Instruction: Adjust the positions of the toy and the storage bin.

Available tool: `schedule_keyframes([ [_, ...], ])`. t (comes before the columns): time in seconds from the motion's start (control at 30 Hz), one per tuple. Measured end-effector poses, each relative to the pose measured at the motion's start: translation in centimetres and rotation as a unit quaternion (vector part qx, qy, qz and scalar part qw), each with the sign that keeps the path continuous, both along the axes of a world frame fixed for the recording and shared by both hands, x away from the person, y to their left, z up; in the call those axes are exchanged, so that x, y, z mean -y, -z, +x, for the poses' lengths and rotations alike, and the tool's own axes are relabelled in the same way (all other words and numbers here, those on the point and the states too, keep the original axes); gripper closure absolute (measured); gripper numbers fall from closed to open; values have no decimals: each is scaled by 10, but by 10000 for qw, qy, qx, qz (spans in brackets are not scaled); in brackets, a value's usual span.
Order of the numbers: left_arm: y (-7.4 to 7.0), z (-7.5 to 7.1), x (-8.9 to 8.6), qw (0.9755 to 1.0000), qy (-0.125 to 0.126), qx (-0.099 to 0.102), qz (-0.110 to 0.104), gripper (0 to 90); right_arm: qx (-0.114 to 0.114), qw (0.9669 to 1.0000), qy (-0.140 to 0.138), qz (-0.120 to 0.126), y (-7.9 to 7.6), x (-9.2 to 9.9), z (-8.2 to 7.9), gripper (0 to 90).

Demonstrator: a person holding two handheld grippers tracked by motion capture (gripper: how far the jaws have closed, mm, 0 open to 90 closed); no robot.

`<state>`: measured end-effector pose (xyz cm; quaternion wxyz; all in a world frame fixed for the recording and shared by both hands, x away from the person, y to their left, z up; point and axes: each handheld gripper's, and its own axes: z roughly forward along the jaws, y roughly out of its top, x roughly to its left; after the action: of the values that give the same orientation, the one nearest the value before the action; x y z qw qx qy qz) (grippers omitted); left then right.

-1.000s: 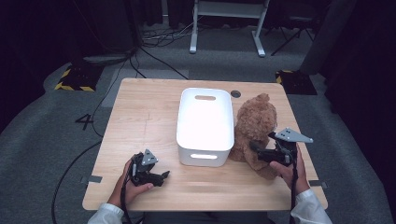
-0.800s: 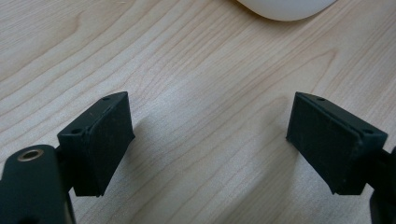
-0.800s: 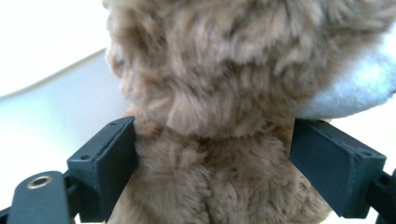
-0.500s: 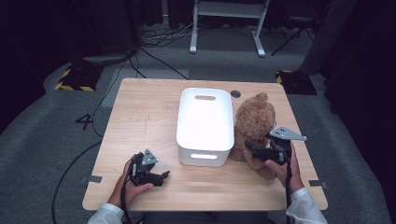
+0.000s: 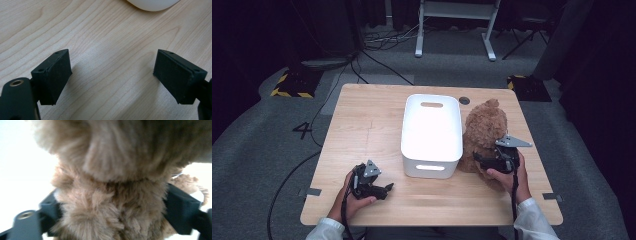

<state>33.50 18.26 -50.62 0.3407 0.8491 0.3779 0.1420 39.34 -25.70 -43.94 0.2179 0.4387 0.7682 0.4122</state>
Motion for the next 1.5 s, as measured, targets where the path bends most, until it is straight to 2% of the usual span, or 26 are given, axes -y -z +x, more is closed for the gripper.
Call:
schedule_keyframes([
  [0.13,0,0,0,10000,1,-1,0,147,-40,9998,-153,-116,1,3,2,374],
  [0.23,0,0,0,10000,4,-3,-5,147,22,9995,-293,-125,2,7,1,494],
  [0.47,0,0,0,10000,7,0,-5,147,159,9988,-455,56,3,23,-2,623],
  [0.73,0,0,0,10000,7,0,-5,147,348,9977,-569,116,1,29,-8,674],
  [1.13,0,0,0,10000,5,1,-7,147,553,9958,-695,208,-1,34,-10,698],
  [1.5,0,-1,0,10000,-43,-4,-4,147,604,9954,-712,216,-5,31,-8,711],
])
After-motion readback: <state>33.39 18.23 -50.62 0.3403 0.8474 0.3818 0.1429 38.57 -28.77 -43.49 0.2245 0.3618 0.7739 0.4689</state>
